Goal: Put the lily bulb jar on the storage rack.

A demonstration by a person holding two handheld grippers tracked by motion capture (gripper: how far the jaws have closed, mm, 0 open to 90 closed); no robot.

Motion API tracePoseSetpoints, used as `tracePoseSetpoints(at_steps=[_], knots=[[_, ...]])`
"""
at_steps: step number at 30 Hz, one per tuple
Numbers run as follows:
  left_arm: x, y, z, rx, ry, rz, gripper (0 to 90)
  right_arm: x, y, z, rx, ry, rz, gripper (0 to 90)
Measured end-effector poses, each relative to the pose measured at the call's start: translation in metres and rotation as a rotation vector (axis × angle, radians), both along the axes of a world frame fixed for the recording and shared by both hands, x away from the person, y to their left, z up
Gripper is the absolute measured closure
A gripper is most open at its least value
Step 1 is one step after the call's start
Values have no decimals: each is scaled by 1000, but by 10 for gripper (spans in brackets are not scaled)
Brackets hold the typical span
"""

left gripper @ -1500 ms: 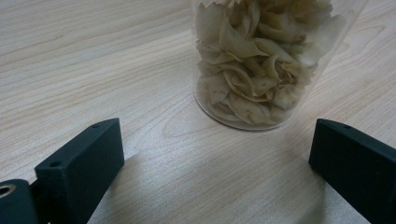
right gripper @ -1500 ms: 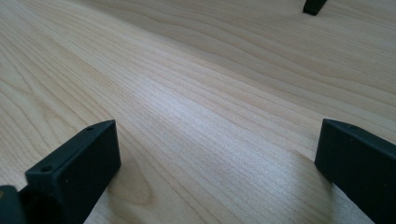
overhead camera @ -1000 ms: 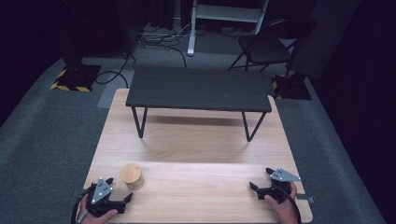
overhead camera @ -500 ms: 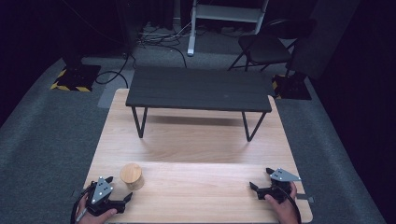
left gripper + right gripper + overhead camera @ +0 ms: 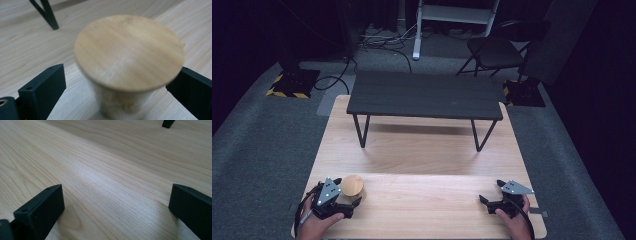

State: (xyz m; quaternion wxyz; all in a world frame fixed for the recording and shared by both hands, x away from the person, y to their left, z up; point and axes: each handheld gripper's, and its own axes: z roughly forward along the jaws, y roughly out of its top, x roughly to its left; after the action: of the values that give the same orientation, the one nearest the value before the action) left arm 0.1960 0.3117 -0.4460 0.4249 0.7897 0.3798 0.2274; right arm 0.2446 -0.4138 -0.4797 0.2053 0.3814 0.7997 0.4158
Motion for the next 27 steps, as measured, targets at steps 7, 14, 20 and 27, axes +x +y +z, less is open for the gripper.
tracePoseSetpoints(at_steps=[7, 14, 20, 27], knots=[[18, -8, 9, -5, 19, -24, 32, 0, 0, 0, 0, 0, 0, 0], [27, -11, 10, -17, 32, -27, 69, 0, 0, 0, 0, 0, 0, 0], [33, -15, 8, 0, 44, -37, 149, 0, 0, 0, 0, 0, 1, 0], [29, -13, 4, -14, 18, -26, 253, 0, 0, 0, 0, 0, 1, 0]])
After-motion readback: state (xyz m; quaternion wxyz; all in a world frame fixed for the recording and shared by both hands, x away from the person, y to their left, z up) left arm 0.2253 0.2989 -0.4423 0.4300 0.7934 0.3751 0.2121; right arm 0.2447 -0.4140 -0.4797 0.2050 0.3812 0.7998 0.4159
